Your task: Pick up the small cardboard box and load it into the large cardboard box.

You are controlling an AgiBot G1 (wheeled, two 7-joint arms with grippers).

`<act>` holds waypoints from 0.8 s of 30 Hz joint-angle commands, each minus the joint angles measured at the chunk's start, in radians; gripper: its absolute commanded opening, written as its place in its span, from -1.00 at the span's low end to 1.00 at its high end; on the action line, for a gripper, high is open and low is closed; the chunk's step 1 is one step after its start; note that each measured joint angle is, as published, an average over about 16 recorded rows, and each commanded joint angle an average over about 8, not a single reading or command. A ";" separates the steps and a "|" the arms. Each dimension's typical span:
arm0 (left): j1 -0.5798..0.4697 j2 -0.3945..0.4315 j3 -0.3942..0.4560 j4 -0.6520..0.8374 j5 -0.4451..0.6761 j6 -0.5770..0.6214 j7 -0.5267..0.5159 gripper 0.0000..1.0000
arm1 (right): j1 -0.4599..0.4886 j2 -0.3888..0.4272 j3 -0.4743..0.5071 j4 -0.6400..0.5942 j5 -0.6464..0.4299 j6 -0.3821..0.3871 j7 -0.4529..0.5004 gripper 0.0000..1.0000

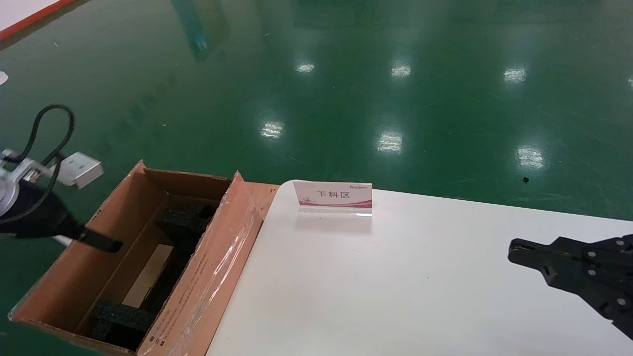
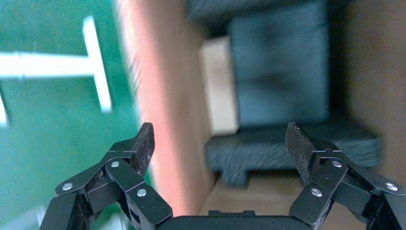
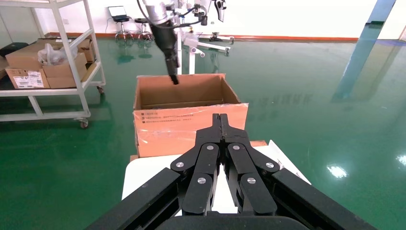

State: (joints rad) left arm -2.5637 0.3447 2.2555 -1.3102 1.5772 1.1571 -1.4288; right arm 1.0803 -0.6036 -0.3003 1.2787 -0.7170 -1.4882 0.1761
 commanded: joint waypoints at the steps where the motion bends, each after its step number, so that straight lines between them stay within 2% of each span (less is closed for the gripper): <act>1: -0.022 0.001 -0.017 -0.031 -0.012 -0.008 0.031 1.00 | 0.000 0.000 0.000 0.000 0.000 0.000 0.000 -1.00; 4: -0.049 0.002 -0.057 -0.043 -0.095 -0.018 0.137 1.00 | 0.000 0.000 0.000 0.000 0.000 0.000 0.000 -1.00; 11: -0.069 -0.021 -0.146 -0.040 -0.370 0.005 0.391 1.00 | 0.000 0.000 -0.001 0.000 0.000 0.000 0.000 -0.98; 12: -0.068 -0.024 -0.155 -0.038 -0.406 0.010 0.418 1.00 | 0.000 0.000 -0.001 0.000 0.000 0.000 0.000 -0.86; 19: -0.030 -0.017 -0.216 -0.029 -0.546 0.036 0.495 1.00 | 0.000 0.000 0.000 -0.001 0.000 0.000 -0.001 0.87; 20: -0.014 -0.013 -0.233 -0.028 -0.554 0.040 0.502 1.00 | 0.000 0.000 0.000 -0.001 0.000 0.000 -0.001 1.00; 24: 0.073 0.004 -0.336 -0.025 -0.581 0.058 0.548 1.00 | 0.000 0.000 0.000 -0.001 0.000 0.000 -0.001 1.00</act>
State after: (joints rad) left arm -2.4830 0.3494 1.9117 -1.3350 1.0003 1.2162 -0.8788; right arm 1.0807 -0.6033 -0.3008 1.2777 -0.7170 -1.4879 0.1754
